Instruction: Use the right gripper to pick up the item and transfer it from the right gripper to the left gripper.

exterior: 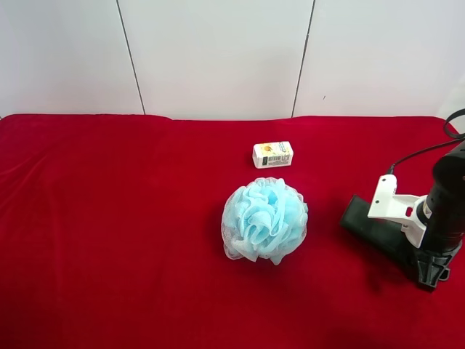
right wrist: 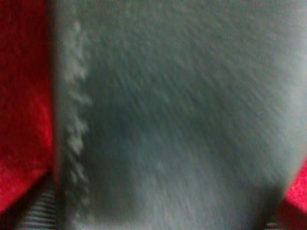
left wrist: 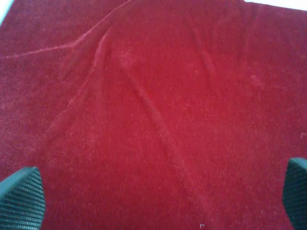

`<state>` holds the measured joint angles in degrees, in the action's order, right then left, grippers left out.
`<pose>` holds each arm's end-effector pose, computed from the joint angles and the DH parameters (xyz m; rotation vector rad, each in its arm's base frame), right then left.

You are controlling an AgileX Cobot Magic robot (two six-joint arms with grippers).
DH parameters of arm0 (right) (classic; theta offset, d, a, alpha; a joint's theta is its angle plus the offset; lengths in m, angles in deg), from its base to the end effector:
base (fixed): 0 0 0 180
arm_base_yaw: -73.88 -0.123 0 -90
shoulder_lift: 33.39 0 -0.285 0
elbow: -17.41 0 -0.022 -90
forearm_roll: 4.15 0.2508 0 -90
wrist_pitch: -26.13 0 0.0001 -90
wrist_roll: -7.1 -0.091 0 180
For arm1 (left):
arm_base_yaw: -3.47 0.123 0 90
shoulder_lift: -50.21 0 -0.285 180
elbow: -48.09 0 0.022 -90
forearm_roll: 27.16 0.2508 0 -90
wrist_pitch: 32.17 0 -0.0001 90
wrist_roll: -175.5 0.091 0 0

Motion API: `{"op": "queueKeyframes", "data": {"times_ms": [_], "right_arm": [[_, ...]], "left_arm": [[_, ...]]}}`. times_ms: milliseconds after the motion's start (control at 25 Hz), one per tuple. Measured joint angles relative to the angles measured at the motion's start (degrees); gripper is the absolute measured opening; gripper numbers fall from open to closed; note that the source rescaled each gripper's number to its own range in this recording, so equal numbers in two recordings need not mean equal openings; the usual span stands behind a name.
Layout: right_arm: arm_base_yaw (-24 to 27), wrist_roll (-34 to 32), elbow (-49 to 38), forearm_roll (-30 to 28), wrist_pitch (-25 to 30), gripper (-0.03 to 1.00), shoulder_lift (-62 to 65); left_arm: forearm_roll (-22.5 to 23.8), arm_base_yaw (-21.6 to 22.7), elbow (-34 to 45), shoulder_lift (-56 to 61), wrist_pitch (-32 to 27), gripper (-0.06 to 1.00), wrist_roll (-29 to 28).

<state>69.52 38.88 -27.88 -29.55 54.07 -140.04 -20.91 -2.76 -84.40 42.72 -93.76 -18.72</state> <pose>0.2235 -0.0013 0.0960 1.5079 -2.6844 0.3111 -0.0077 0.0096 0.2816 -0.1490 2.0259 -0.0947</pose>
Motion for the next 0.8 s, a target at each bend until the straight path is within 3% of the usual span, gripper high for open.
{"op": "queueKeyframes", "data": {"times_ms": [400, 800], "right_arm": [[0.0, -0.05, -0.22, 0.81, -0.53, 0.2, 6.48], [-1.07, 0.03, -0.29, 14.93, -9.2, 0.18, 16.67]], "left_arm": [[0.0, 0.0, 0.0, 0.0, 0.0, 1.0, 0.0], [0.0, 0.0, 0.0, 0.0, 0.0, 1.0, 0.0]]}}
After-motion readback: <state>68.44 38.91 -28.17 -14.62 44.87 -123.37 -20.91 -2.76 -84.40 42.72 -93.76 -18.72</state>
